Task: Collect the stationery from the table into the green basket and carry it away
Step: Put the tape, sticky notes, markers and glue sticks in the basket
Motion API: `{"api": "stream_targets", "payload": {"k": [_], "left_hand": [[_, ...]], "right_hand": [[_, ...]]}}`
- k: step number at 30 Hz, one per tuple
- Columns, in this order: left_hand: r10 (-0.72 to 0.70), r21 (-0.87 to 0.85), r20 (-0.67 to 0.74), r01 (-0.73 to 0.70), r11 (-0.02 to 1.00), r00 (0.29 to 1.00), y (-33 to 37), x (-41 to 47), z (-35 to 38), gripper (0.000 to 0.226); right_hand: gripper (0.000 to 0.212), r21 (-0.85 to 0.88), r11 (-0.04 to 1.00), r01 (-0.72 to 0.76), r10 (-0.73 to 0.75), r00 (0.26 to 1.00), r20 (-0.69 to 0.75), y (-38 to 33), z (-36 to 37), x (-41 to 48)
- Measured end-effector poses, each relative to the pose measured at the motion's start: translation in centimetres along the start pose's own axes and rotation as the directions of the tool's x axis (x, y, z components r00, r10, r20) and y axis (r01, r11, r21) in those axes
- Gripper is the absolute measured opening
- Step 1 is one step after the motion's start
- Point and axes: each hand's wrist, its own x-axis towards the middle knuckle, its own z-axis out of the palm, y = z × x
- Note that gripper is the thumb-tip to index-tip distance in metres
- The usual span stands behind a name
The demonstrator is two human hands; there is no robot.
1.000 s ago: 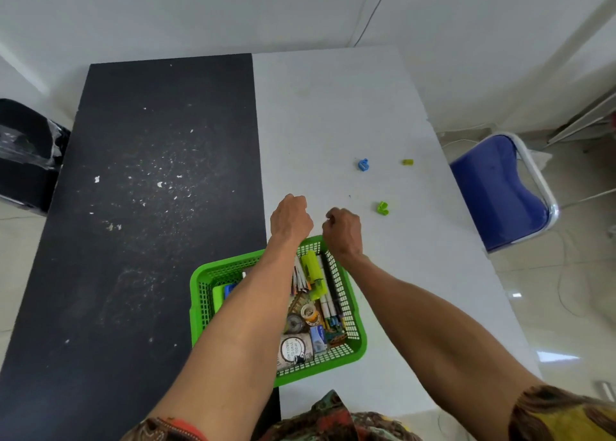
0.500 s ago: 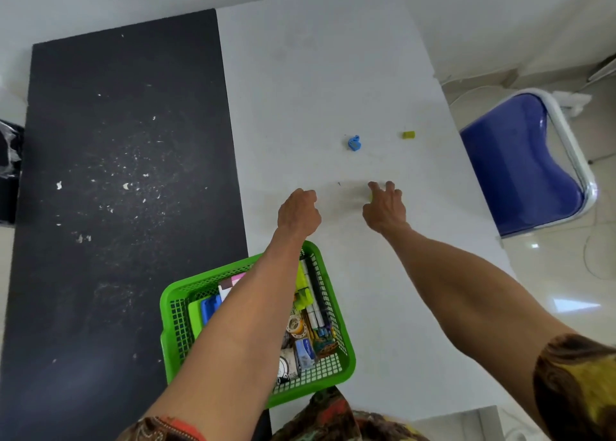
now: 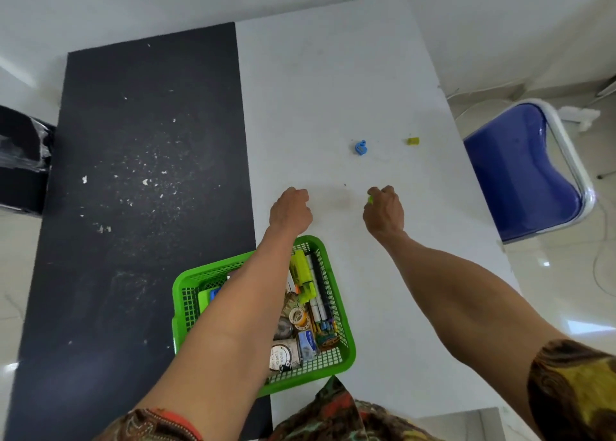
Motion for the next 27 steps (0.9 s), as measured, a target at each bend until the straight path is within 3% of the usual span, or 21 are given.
{"api": "stream_targets", "payload": {"k": [6, 9, 19, 27], "left_hand": [[-0.023, -0.015, -0.106, 0.022, 1.000, 0.994, -2.4, -4.2, -3.1, 0.036], [-0.046, -0.028, -0.177, 0.042, 0.999, 0.983, -4.2, -6.9, -4.2, 0.036], [-0.153, -0.042, -0.251, 0.147, 0.988, 0.956, -9.4, -12.7, -4.2, 0.025], [-0.158, -0.082, -0.229, 0.143, 0.986, 0.960, -11.8, -14.5, -3.3, 0.026]], "right_hand": [[0.035, 0.089, 0.987, 0.131, -0.123, 0.989, -0.083, -5.6, -1.7, -4.8], [0.034, 0.097, 0.961, 0.259, -0.252, 0.964, -0.080, -8.7, -1.5, -8.7], [0.036, 0.074, 0.860, 0.505, -0.510, 0.843, 0.170, -13.1, 3.5, -19.4], [0.038, 0.073, 0.800, 0.595, -0.587, 0.752, 0.300, -13.3, 5.8, -23.1]]}}
